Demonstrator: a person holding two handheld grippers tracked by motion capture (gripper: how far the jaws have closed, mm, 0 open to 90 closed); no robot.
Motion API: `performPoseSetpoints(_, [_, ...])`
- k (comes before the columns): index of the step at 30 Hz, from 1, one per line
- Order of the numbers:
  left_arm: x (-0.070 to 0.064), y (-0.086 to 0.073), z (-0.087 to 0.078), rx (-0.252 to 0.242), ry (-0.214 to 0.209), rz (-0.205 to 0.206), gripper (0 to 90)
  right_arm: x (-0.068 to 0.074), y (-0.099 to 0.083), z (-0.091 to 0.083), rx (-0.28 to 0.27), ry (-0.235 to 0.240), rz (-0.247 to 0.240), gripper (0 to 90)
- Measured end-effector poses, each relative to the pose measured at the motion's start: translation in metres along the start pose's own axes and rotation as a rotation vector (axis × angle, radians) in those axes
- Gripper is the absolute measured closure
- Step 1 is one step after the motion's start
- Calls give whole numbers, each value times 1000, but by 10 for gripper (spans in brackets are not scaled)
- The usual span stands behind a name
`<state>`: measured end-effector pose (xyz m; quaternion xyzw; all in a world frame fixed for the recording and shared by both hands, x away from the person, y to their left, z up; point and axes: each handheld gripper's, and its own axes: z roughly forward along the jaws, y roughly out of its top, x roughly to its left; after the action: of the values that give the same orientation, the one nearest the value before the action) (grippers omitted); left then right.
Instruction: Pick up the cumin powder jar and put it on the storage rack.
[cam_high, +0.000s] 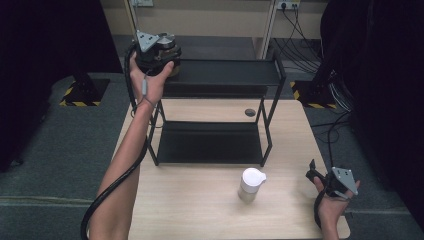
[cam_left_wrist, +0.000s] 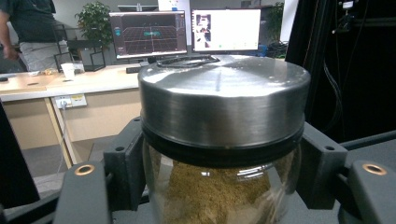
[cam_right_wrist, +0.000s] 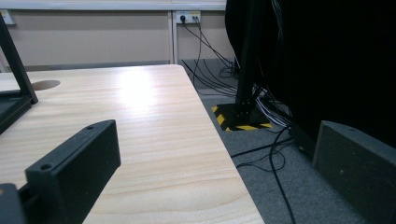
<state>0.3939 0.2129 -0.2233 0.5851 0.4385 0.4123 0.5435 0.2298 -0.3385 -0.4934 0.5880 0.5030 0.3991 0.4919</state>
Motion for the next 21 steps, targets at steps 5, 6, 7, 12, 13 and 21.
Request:
performPoseSetpoints(5, [-4,-5,-1,-28,28,5,191,0,0,0,0,1,2,8])
performPoseSetpoints(6, [-5,-5,-2,-33,34,1,148,0,0,0,0,0,1,8])
performPoseSetpoints(7, [-7,-6,-3,-35,48,4,107,0,0,0,1,1,1,8])
performPoseSetpoints(12, [-8,-10,-11,-64,63,27,0,0,0,0,1,0,-3,8])
performPoseSetpoints(13, [-6,-11,-14,-73,56,27,0,0,0,0,1,0,-3,8])
performPoseSetpoints(21, [-5,-14,-28,-111,40,63,0,0,0,0,2,-1,-3,7])
